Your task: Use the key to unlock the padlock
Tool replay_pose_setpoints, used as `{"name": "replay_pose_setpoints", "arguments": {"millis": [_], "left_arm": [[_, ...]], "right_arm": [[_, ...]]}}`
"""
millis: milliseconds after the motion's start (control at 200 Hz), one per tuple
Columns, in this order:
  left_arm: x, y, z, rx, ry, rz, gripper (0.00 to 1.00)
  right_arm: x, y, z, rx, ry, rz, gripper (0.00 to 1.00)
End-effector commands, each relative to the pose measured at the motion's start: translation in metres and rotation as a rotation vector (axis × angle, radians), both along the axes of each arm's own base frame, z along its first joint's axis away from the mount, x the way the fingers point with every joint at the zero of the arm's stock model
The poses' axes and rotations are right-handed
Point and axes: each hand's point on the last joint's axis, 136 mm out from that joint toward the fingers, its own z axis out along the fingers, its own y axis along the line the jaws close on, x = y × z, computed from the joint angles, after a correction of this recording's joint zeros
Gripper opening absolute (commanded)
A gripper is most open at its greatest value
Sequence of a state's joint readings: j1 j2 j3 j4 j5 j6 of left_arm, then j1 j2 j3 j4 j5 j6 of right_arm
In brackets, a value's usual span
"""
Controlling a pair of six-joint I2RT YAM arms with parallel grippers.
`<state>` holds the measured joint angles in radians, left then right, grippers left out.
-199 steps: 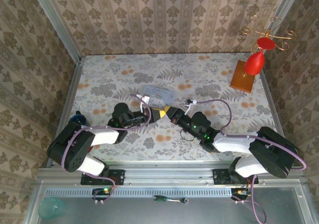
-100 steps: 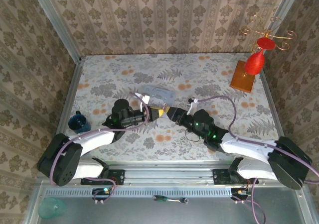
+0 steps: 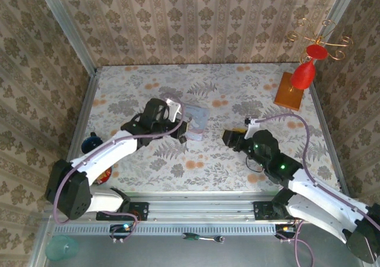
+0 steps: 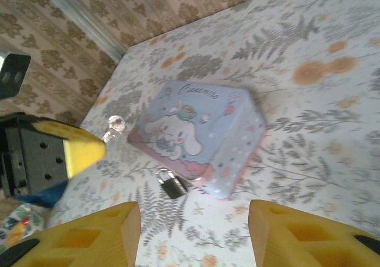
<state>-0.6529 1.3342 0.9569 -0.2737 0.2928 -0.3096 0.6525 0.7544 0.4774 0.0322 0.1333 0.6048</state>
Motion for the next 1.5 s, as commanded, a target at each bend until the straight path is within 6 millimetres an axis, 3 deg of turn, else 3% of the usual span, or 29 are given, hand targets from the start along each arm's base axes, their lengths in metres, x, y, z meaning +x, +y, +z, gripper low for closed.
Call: {"name": "replay_pose_setpoints", "arguments": {"millis": [0,245,335,440,525,700,850,990,1165,1320,1495], "left_arm": [[-0.022,0.036,-0.032,0.279,0.185,0.050,0.00],[-0.081,0.035,-0.036,0.612,0.247,-0.188,0.00],[-0.100,0.044,-0.044,0.716,0.269,-0.250,0.00],[-0.102,0.080,-0.065,0.876,0.328,-0.226,0.00],[-0.113,0.092,-0.076,0.913,0.410,-0.241,0.00],[-0.132,0.083,-0.085,0.923,0.442,-0.319,0.00],[-0.132,0.084,-0.100,0.987,0.462,-0.327,0.00],[-0.135,0.072,-0.110,0.998,0.489,-0.358,0.00],[-0.145,0.080,-0.130,1.076,0.551,-0.422,0.00],[-0.136,0.056,-0.113,0.938,0.470,-0.414,0.00],[-0.119,0.022,-0.066,0.633,0.361,-0.384,0.00]], "right_arm": [[-0.009,-0.029,-0.021,-0.157,0.040,-0.057,0.52],[-0.021,-0.039,-0.016,-0.223,0.044,-0.038,0.52],[-0.022,-0.039,-0.014,-0.235,0.032,-0.026,0.52],[-0.022,-0.035,-0.018,-0.244,0.032,-0.003,0.53],[-0.021,-0.034,-0.022,-0.256,0.048,0.005,0.53],[-0.022,-0.034,-0.022,-0.258,0.053,0.004,0.54],[-0.025,-0.036,-0.020,-0.246,0.044,0.005,0.54],[-0.027,-0.035,-0.023,-0.243,0.056,0.010,0.54],[-0.029,-0.037,-0.023,-0.241,0.059,0.005,0.54],[-0.031,-0.034,-0.019,-0.226,0.040,0.029,0.54],[-0.043,0.009,-0.019,-0.107,-0.023,0.249,0.51]]}}
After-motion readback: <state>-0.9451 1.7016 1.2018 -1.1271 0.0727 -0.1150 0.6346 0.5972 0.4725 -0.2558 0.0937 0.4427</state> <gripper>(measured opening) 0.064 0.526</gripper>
